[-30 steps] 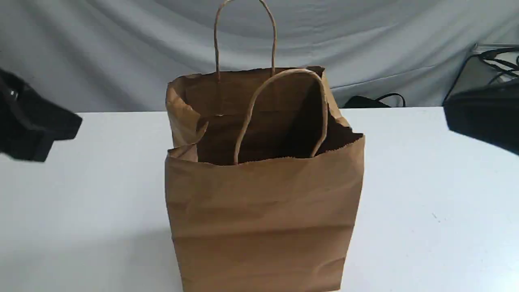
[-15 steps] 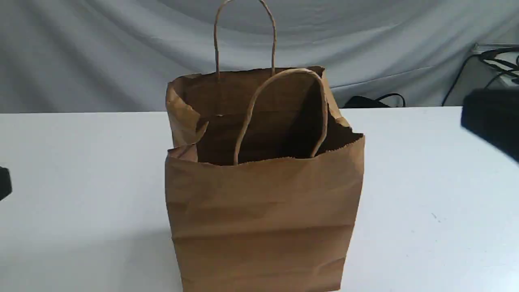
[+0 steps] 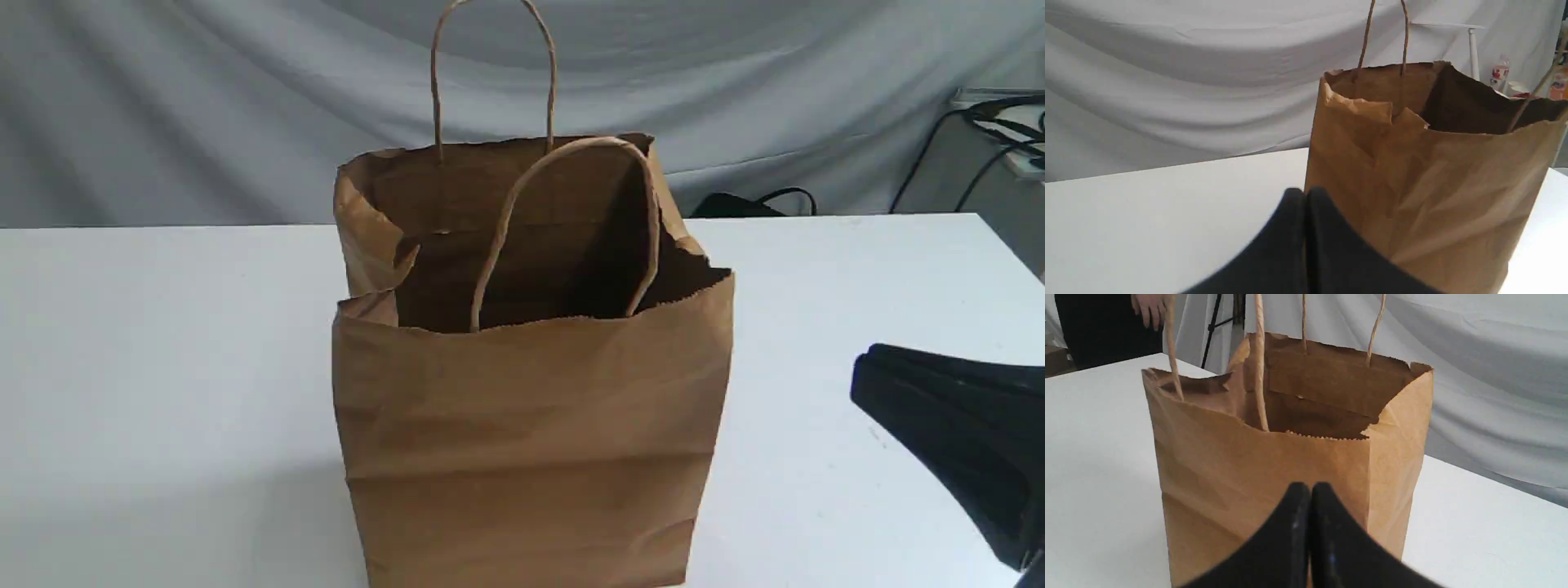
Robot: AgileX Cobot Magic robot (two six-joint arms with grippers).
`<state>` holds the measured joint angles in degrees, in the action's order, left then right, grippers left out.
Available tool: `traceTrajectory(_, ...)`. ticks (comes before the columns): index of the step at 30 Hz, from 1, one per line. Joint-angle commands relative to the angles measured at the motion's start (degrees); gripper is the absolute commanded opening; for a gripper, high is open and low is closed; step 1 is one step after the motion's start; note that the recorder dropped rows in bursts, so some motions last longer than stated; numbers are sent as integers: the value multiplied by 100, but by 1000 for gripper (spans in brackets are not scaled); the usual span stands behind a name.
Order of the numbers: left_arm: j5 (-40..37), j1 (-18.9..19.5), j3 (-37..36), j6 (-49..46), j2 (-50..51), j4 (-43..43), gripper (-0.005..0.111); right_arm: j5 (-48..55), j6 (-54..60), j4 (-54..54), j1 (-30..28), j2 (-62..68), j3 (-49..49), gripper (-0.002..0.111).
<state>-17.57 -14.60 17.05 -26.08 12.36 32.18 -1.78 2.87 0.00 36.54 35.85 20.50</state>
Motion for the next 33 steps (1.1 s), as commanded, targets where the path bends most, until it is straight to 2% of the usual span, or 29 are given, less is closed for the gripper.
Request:
traceTrajectory(1,115,-14,-31,41,-40,33,0,-124,-32,-50,7,-25,-12,0)
traceTrajectory(33,61,-14,-34,41,-39,22,0,-78,-32,-50,7,-25,-12,0)
